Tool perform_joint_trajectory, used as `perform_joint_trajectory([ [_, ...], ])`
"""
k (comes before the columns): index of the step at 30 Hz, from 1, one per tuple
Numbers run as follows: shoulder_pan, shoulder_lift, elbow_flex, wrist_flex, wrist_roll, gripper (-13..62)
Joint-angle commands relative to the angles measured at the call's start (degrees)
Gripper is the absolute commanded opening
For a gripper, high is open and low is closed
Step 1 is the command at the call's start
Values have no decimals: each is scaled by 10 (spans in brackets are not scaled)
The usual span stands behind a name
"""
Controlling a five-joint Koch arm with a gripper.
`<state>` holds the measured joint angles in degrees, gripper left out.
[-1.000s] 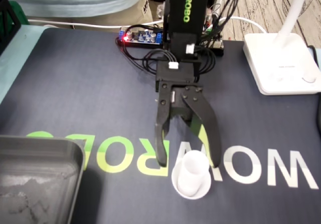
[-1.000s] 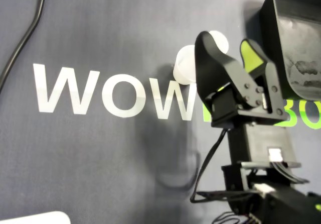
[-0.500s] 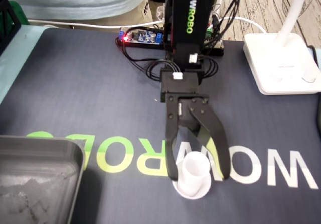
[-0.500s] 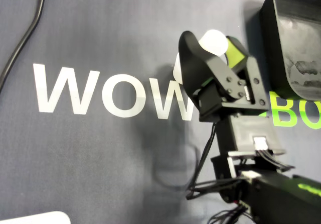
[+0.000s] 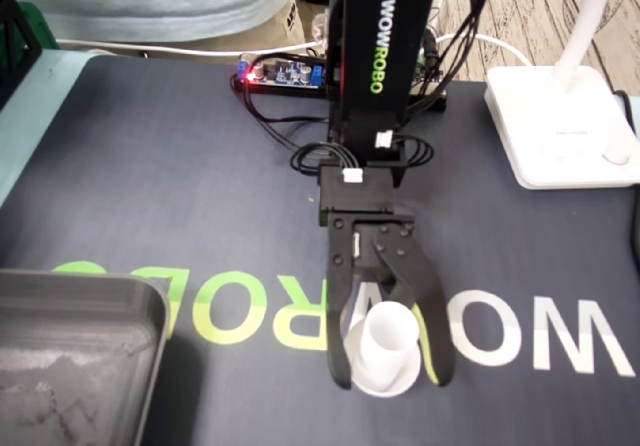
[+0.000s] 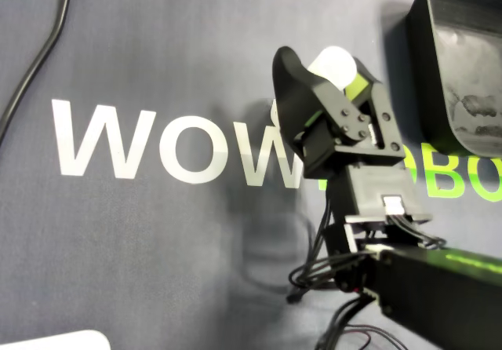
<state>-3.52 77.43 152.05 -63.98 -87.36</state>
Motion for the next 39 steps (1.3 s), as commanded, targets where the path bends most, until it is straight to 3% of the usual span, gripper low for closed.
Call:
perform_joint_trajectory([
  [1,0,-1,-20,-36,-3,301],
  [7,-2,-15,-33,-35,-3,301],
  [19,-10,-30,-40,-35,1,200],
  [23,-10,-33,-46,-34,5,198],
  [26,-11,-33,-48,-36,18,136],
  [30,-12,-33,-51,-35,31,127],
  [33,-14,-35,-52,-35,42,64],
  [39,-25,-36,-54,-35,55,26],
])
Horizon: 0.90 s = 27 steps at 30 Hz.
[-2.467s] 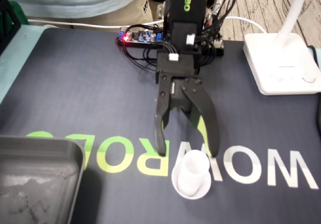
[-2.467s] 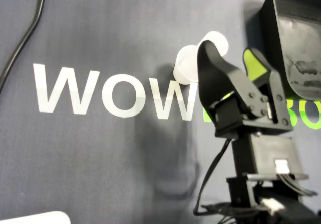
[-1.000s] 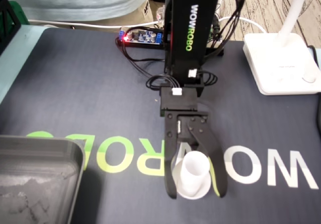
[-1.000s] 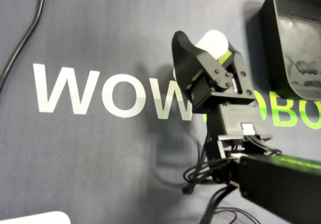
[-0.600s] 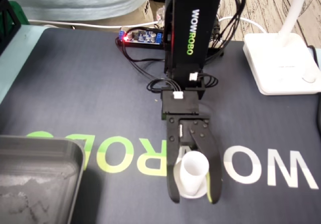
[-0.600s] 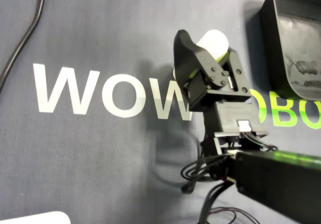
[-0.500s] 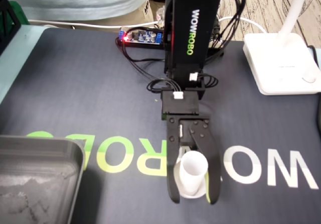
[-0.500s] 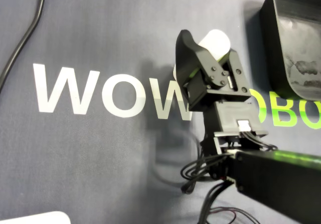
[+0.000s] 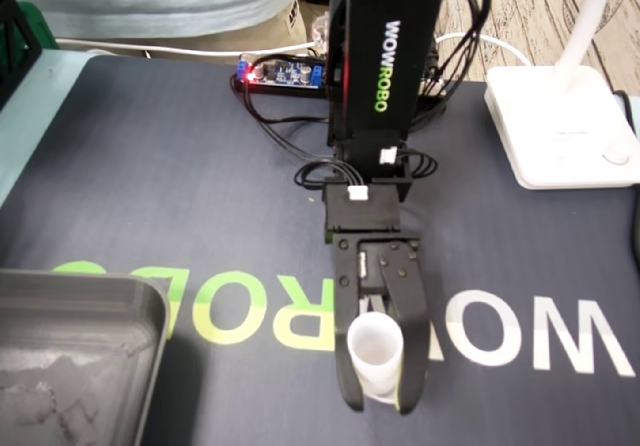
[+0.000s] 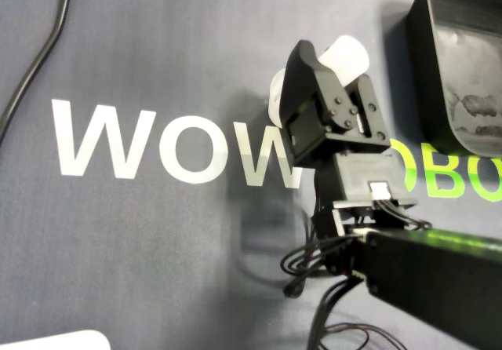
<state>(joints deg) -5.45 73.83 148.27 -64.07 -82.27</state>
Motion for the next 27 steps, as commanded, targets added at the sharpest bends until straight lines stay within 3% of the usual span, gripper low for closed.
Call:
perform_joint_trajectory([
  [1,-7,1,-18,-34,6,25],
  [15,-8,38,-32,-26,7,20],
  [27,-4,211,-35,138,47,20],
])
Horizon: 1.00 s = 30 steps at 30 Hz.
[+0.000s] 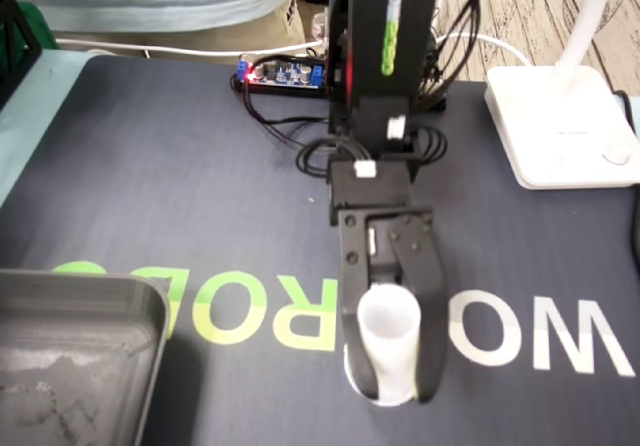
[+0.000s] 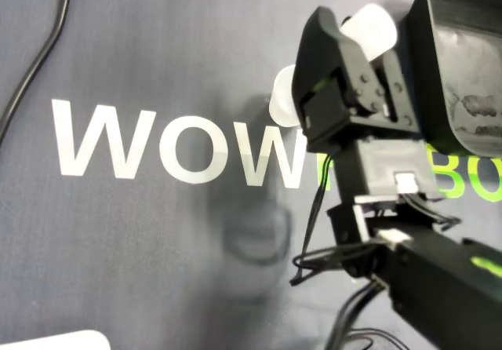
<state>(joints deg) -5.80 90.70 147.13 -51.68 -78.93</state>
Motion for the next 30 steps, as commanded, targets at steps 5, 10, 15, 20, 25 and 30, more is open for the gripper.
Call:
perform_joint_trajectory([
  [5,13,158,-54,178,78,20],
  [10,61,217,-100,290,172,20],
  [15,139,220,-134,312,238,20],
  [20,220,202,-244,440,385,20],
  [25,295,95,-381,470,513,20],
  [30,369,-93,-634,551,717,20],
])
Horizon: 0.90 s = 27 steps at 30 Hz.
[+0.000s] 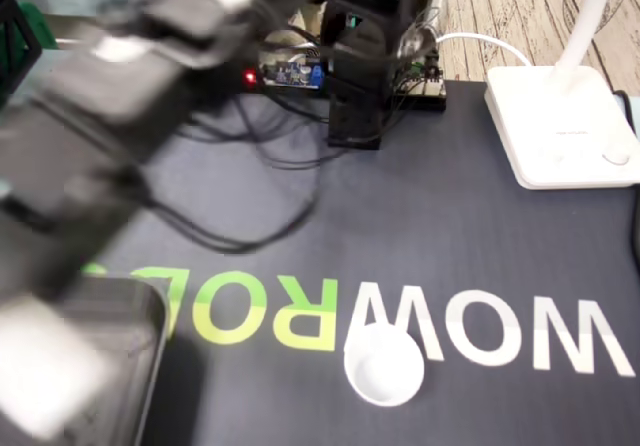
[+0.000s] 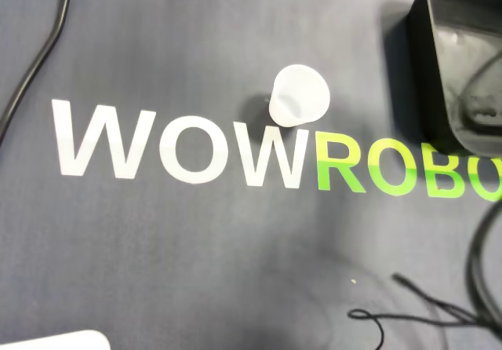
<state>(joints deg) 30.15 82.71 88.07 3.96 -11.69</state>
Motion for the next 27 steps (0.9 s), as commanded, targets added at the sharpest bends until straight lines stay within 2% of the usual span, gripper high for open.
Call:
perform_joint_trajectory([
  [1,15,-33,-64,-5,63,20],
  [6,36,-125,-170,4,182,19],
  [9,53,-197,-252,-4,385,19],
  [27,76,-269,-237,-33,751,20],
])
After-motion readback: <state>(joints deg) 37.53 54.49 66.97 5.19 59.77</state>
